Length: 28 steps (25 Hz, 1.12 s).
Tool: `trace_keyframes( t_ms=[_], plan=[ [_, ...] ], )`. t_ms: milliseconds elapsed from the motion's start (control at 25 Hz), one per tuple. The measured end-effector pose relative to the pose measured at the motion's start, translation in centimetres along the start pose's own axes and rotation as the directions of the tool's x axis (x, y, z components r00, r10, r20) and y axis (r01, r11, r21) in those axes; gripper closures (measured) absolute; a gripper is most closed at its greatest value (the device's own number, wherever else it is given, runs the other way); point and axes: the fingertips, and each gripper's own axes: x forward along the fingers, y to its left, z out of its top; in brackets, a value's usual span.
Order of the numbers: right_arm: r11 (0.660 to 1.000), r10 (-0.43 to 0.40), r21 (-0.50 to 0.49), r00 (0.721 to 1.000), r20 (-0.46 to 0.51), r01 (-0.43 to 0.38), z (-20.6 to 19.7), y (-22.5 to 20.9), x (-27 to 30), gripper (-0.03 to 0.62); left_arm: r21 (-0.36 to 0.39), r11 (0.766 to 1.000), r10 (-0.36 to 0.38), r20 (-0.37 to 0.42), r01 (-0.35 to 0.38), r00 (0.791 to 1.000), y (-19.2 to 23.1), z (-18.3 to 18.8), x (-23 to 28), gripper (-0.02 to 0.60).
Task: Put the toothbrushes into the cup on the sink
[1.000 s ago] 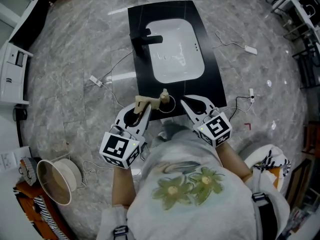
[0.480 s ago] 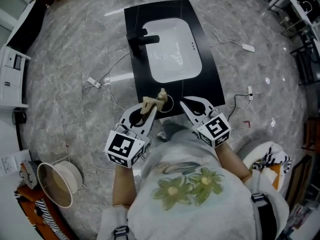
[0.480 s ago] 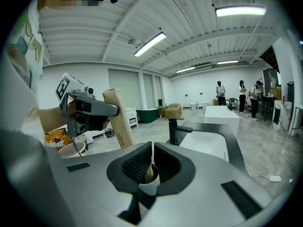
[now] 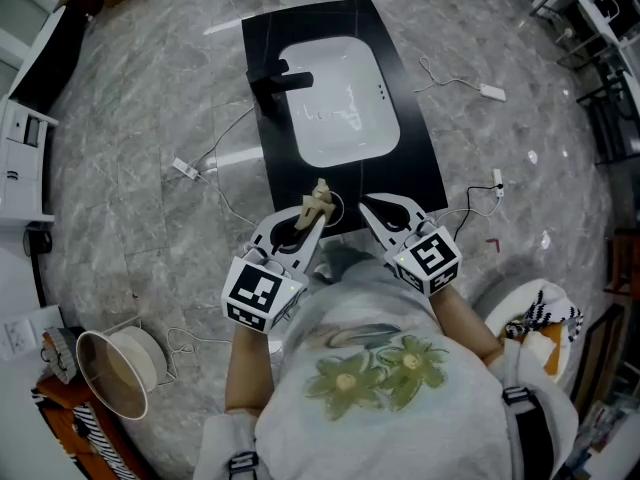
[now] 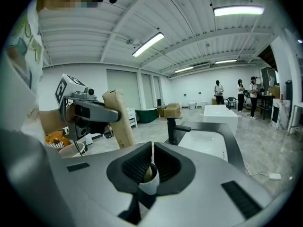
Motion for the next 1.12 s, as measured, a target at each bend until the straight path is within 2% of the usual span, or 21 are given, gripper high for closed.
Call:
trace_keyframes(
  t_ms=[360, 1120],
  plan=[
    [1.000, 0.002, 0.012, 1.000, -0.005, -0.002, -0.3, -0.7, 0.5, 0.546, 0.023, 1.000, -0.007, -0.035, 0.008, 0.999, 0.3, -1.0, 1.5, 0.541],
    [0.999, 0.021, 0.025, 0.999, -0.038, -0.020, -1.1, -1.0, 2.2, 0.546, 0.002, 0.998, -0.061, -0.081, 0.061, 0.995, 1.5, -3.6, 3.8, 0.540]
  ],
)
